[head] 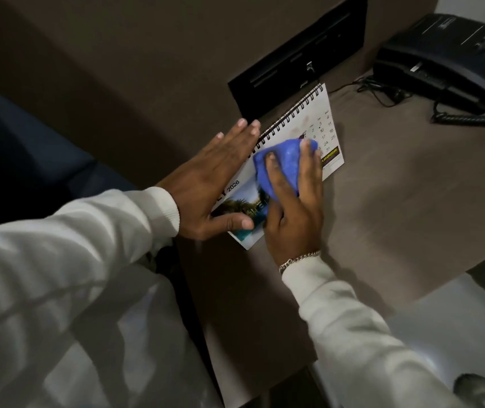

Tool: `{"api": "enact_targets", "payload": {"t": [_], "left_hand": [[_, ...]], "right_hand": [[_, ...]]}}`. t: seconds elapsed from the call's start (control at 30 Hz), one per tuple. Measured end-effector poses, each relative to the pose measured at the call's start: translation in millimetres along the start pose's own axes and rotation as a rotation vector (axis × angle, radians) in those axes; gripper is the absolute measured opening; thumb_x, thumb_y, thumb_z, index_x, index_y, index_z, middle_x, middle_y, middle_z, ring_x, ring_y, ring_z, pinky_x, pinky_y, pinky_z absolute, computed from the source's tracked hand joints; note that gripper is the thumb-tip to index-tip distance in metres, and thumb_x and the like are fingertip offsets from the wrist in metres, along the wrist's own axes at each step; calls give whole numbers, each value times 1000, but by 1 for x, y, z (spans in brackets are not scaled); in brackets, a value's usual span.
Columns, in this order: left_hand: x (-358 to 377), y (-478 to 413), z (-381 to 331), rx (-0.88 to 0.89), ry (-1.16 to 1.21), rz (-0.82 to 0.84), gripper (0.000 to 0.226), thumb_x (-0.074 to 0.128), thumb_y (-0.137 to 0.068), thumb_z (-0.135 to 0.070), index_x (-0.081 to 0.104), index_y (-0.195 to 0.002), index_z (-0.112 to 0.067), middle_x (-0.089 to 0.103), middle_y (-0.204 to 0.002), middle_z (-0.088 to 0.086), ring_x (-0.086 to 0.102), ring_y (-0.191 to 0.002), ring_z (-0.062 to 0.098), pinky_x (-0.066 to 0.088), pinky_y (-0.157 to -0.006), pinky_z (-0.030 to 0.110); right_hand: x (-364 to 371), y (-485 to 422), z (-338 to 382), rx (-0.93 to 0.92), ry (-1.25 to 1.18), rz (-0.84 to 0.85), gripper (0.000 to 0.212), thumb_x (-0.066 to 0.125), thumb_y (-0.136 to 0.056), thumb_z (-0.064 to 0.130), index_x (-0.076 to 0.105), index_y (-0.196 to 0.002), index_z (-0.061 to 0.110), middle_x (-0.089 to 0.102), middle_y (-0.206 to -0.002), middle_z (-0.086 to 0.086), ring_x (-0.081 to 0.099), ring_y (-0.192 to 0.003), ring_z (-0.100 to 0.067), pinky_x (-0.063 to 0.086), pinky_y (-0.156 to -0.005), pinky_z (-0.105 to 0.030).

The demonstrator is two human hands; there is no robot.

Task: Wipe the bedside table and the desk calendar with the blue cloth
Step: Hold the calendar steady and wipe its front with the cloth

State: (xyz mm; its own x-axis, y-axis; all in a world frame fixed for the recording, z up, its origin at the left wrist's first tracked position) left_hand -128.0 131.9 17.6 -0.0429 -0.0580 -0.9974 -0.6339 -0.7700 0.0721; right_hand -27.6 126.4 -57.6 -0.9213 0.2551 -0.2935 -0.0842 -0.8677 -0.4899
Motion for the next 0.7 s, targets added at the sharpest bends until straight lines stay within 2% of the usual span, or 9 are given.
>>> {"api": "enact_targets", "payload": {"t": [0.07,0.13,0.27,0.37,0.5,0.6,0.7], "left_hand": [[-1,1,0,-6,17,-6,110,43,-79,-70,1,-149,4,1,-161,20,-3,-150,30,7,-123,46],[-3,1,0,-2,37,-13,110,44,-79,-70,1,-149,4,2,-161,21,-3,-150,31,8,-122,49],[-2,1,-2,12,50,-18,109,43,-80,-71,2,-148,4,4,-160,23,-1,-150,33,12,-121,52],[-1,1,-1,9,32,-9,109,41,-81,-71,2,-149,5,2,-161,22,-2,-150,32,10,-122,51],[-2,2,-2,0,9,12,108,39,-80,-71,-2,-149,1,0,-161,20,-4,-151,30,9,-122,49],[-5,1,-5,0,13,8,110,40,-79,-73,0,-150,1,1,-161,19,-4,-151,29,10,-122,50],[-5,1,-4,9,9,-2,110,39,-79,-74,0,-150,0,1,-162,16,-3,-151,27,9,-122,46]], "right_hand": [[4,8,4,20,-20,4,61,48,-86,-4,40,-140,23,17,-156,-21,6,-147,-39,17,-120,-45],[11,24,11,16,-44,33,68,50,-80,-9,40,-139,23,15,-156,-18,6,-147,-38,19,-120,-44],[13,20,17,22,-126,-3,63,52,-81,-6,43,-137,22,19,-156,-20,8,-147,-38,22,-119,-46],[4,-4,3,74,-99,-56,57,42,-86,2,42,-139,22,17,-157,-20,8,-147,-36,25,-118,-52],[0,12,-6,185,-79,-23,65,52,-84,-8,39,-140,23,13,-159,-17,7,-147,-34,38,-110,-53],[6,30,12,134,-134,14,70,58,-77,-13,44,-138,19,16,-157,-17,8,-147,-36,35,-112,-54],[3,11,15,139,-181,-33,66,58,-82,-8,42,-139,22,17,-158,-14,8,-148,-33,30,-115,-53]]}}
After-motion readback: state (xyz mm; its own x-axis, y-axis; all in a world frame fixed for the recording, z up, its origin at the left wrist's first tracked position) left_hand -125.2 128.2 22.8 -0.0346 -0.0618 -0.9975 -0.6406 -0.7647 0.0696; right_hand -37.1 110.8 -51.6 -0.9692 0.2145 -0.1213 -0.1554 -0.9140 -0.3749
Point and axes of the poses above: each hand's wrist, its own y-axis away from the middle knuckle, its own x-axis out of the palm, z = x × y, the point moved 8 cm from there along -y, towards the middle knuckle
